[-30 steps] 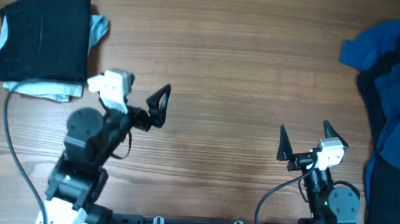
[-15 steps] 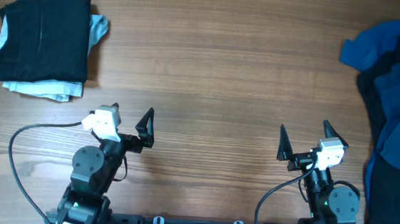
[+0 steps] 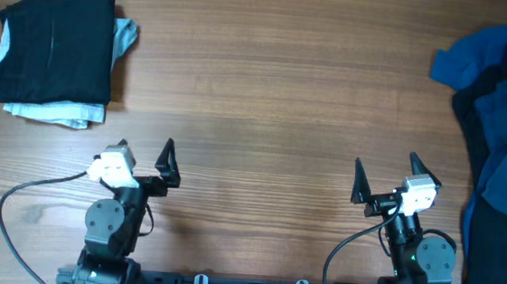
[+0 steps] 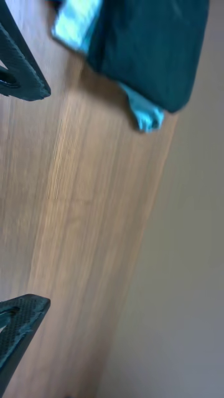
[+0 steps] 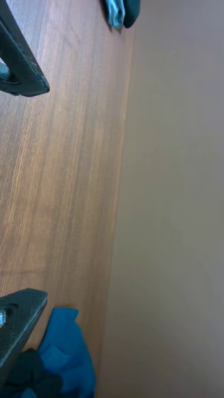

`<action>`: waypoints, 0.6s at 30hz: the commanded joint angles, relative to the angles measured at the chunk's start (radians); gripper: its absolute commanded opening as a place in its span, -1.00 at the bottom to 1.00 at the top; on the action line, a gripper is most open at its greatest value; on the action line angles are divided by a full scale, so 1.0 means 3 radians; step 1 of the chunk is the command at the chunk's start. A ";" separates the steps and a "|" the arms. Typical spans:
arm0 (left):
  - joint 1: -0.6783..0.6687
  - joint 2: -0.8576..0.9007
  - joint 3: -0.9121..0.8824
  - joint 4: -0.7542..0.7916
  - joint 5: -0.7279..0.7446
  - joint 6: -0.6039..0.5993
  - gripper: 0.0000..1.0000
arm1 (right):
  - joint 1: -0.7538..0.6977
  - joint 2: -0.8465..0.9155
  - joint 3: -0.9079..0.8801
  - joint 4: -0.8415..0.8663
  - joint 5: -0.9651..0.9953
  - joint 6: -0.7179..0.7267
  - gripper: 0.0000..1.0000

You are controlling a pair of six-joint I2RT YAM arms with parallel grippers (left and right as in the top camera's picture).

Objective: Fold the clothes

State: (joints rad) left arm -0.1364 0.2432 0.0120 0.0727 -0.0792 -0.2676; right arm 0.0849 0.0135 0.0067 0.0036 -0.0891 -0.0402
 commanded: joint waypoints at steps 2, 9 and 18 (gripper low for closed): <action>0.0094 -0.0402 -0.0022 -0.0462 -0.0127 0.0122 1.00 | 0.0024 -0.0033 -0.0005 0.0009 -0.0037 -0.0039 0.99; 0.0098 -0.0804 -0.0022 -0.0496 0.0263 0.1045 0.99 | 0.0024 -0.0020 -0.0005 0.0009 -0.0037 -0.0039 0.99; 0.0097 -0.0801 -0.0022 -0.0495 0.0299 0.1153 0.99 | 0.0024 -0.0020 -0.0005 0.0008 -0.0037 -0.0041 1.00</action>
State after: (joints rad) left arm -0.1146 0.0135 0.0090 -0.0715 -0.0090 0.0486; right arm 0.0849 0.0128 0.0067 0.0032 -0.0891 -0.0402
